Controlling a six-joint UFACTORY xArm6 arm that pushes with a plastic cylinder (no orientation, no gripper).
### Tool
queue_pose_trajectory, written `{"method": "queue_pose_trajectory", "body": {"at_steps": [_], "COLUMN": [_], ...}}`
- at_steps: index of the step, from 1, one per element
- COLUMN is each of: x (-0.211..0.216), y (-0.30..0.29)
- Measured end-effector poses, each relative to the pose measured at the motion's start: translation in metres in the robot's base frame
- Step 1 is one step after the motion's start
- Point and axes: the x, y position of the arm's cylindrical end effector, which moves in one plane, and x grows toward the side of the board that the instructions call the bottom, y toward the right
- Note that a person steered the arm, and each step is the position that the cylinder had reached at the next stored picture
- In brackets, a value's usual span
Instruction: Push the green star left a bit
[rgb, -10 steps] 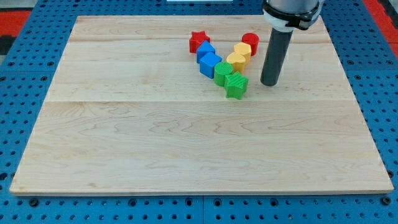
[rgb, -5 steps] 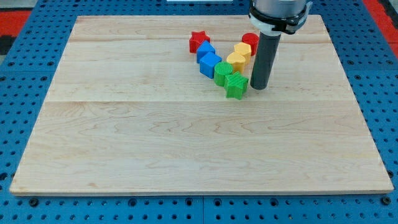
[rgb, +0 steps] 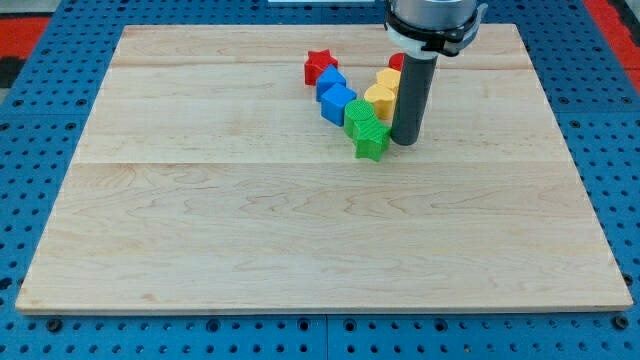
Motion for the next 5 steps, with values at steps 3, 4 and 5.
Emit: {"method": "queue_pose_trajectory", "body": {"at_steps": [3,4,5], "x": [0.0,0.0,0.001], "y": [-0.007,-0.009,0.001]}}
